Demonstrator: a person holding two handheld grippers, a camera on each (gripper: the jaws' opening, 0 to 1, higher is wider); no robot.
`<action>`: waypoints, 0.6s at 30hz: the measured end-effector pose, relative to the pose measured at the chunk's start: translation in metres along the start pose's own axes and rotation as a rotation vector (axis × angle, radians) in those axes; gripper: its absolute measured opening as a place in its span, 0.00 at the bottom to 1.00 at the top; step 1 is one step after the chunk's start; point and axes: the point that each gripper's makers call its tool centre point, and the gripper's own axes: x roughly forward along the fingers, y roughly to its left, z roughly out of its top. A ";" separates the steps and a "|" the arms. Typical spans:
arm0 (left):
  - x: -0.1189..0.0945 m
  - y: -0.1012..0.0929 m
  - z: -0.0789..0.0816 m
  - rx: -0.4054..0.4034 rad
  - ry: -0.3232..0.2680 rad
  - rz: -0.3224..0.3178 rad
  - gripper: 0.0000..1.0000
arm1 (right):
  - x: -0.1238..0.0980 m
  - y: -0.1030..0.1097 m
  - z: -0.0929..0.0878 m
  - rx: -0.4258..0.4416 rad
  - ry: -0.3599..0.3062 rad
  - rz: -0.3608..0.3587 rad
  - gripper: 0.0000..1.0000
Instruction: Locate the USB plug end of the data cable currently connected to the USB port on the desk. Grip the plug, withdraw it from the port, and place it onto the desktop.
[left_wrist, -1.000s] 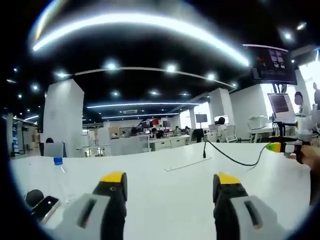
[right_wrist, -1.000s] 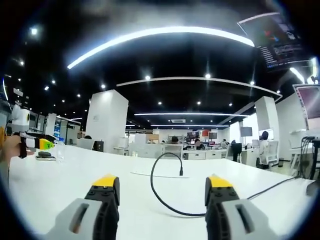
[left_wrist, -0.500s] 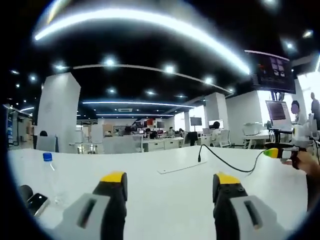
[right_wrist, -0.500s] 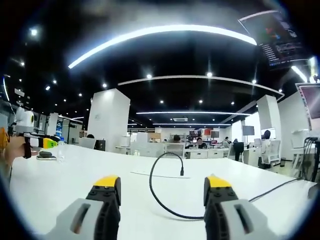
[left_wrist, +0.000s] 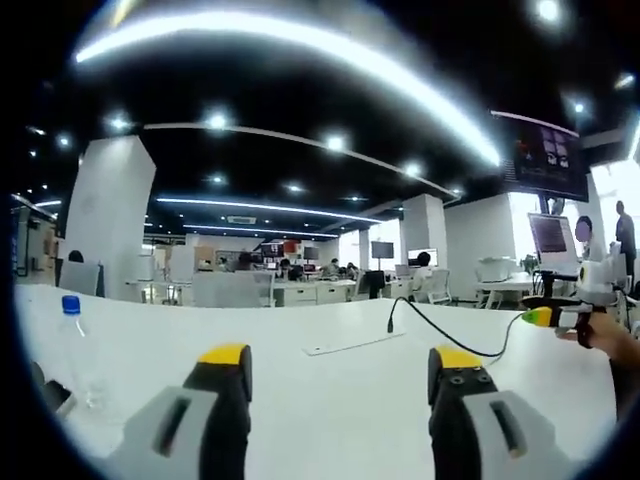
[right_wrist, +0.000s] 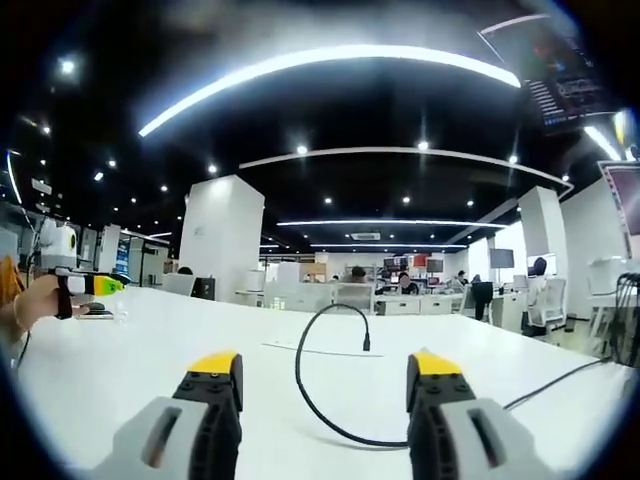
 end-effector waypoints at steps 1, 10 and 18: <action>0.002 0.001 0.000 0.006 -0.004 0.003 0.72 | 0.002 -0.001 0.001 -0.008 0.000 -0.002 0.67; 0.022 0.001 -0.010 0.069 0.036 -0.017 0.72 | 0.012 -0.009 0.001 -0.037 0.013 -0.012 0.67; 0.042 -0.006 -0.008 0.089 0.015 -0.068 0.71 | 0.020 -0.011 -0.007 -0.035 0.047 -0.010 0.67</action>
